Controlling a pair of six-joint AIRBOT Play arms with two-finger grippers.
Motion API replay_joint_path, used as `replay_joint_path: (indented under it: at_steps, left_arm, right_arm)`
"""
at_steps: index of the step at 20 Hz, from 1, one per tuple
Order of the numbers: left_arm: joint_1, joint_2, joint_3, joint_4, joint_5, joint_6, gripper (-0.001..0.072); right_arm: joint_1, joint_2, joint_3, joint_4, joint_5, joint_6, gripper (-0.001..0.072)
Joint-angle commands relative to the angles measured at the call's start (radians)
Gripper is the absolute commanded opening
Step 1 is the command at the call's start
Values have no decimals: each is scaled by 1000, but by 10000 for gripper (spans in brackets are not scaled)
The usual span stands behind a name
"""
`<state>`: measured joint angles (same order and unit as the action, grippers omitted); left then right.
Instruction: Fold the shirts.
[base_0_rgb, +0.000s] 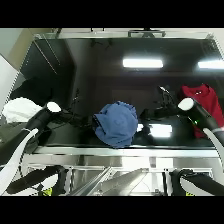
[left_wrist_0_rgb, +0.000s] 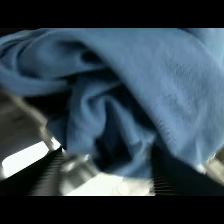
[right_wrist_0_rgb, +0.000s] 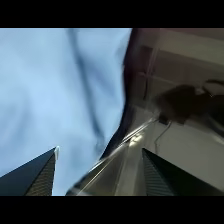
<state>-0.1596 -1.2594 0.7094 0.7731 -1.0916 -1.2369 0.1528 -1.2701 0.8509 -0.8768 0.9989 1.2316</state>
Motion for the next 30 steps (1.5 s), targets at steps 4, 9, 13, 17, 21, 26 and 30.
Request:
replay_joint_path:
  at_steps: [4, 9, 13, 17, 21, 26, 30]
  left_arm:
    - [-22, -115, -50, -93, 117, 89, 292]
    - [-22, -46, -50, -93, 117, 93, 129]
    - [-23, -3, -50, -93, 132, 93, 127]
    - [-21, -15, -50, -93, 131, 100, 22]
    - [29, -1, 2, -92, 71, 104, 21]
    - [156, 148, 190, -94, -26, 93, 21]
    - [211, 259, 379, -95, -52, 92, 22]
  right_arm:
    - [-2, -308, 215, 43, 69, -75, 567]
    - [-2, -428, 259, 275, 83, -220, 363]
    - [-1, -470, 276, 329, 83, -238, 363]
    - [-2, -492, 276, 332, 101, -264, 54]
    - [-31, -476, 335, 333, 105, -267, 15]
    - [-70, -328, 477, 332, 135, -264, 14]
    - [-71, -148, 604, 332, 135, -267, 14]
